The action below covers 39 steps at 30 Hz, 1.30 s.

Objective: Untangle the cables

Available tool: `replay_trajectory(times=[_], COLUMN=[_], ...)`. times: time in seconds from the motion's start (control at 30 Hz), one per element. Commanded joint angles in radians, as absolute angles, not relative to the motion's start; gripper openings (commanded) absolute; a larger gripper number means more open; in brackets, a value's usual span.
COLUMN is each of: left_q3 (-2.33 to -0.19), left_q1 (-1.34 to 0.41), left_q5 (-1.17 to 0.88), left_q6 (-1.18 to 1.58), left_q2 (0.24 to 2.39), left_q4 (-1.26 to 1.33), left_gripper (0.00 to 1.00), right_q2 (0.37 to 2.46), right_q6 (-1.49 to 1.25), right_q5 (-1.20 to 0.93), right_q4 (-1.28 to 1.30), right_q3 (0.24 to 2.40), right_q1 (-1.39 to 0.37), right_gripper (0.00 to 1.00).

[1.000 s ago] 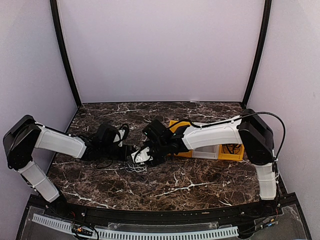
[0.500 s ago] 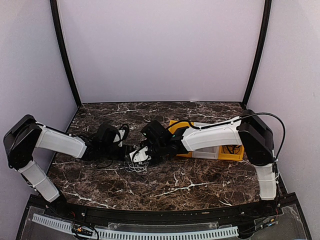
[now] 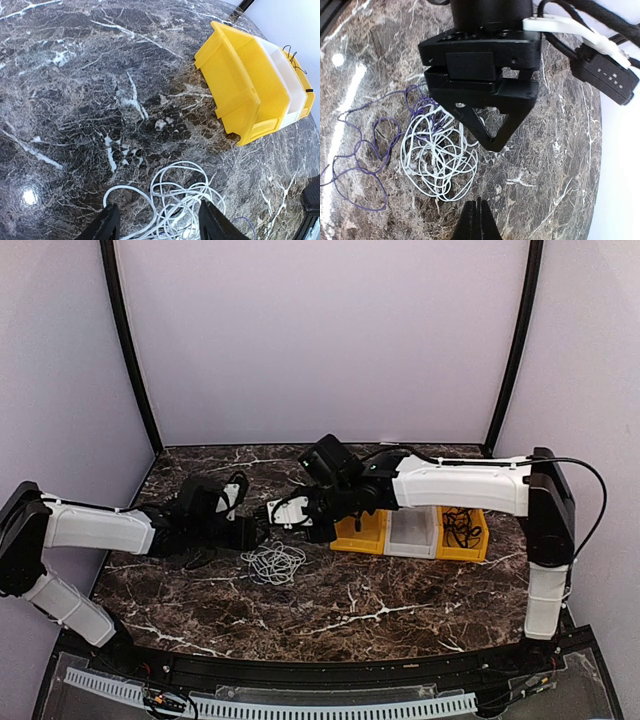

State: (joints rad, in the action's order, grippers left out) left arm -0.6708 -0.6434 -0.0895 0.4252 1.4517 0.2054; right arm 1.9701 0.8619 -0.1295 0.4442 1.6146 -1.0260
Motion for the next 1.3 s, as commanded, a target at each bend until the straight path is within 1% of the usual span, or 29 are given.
replay_trajectory(times=[0.0, 0.03, 0.07, 0.1, 0.17, 0.23, 0.3, 0.5, 0.7, 0.8, 1.07, 1.27], left_q3=[-0.666, -0.657, -0.654, -0.648, -0.642, -0.639, -0.637, -0.609, -0.582, -0.582, -0.583, -0.582], left_q1=[-0.638, -0.638, -0.637, -0.637, -0.637, -0.638, -0.638, -0.638, -0.638, -0.638, -0.638, -0.638], left_q5=[-0.049, -0.044, -0.035, -0.028, -0.015, 0.014, 0.035, 0.066, 0.069, 0.067, 0.063, 0.061], left_q6=[0.395, 0.394, 0.394, 0.394, 0.394, 0.395, 0.398, 0.412, 0.419, 0.419, 0.420, 0.422], left_q2=[1.372, 1.356, 1.342, 1.337, 1.323, 1.312, 1.300, 1.258, 1.238, 1.241, 1.237, 1.238], left_q4=[0.157, 0.158, 0.157, 0.155, 0.148, 0.141, 0.134, 0.136, 0.143, 0.141, 0.142, 0.146], left_gripper=[0.56, 0.57, 0.58, 0.59, 0.61, 0.61, 0.61, 0.62, 0.62, 0.62, 0.62, 0.62], right_q2=[1.931, 1.939, 1.950, 1.988, 2.076, 2.163, 2.210, 2.273, 2.326, 2.350, 2.380, 2.389], right_q6=[0.728, 0.689, 0.636, 0.583, 0.449, 0.290, 0.167, 0.026, -0.068, -0.093, -0.111, -0.116], right_q5=[-0.246, -0.265, -0.275, -0.299, -0.380, -0.492, -0.608, -0.661, -0.816, -0.824, -0.804, -0.795], right_q4=[0.502, 0.487, 0.481, 0.495, 0.570, 0.648, 0.653, 0.623, 0.591, 0.585, 0.588, 0.589], right_q3=[1.648, 1.649, 1.660, 1.692, 1.795, 1.895, 1.925, 1.946, 1.960, 1.970, 1.995, 1.992], right_q1=[-0.995, -0.985, -0.974, -0.962, -0.936, -0.904, -0.870, -0.850, -0.839, -0.839, -0.839, -0.840], right_gripper=[0.00, 0.06, 0.23, 0.34, 0.41, 0.44, 0.46, 0.48, 0.51, 0.50, 0.44, 0.41])
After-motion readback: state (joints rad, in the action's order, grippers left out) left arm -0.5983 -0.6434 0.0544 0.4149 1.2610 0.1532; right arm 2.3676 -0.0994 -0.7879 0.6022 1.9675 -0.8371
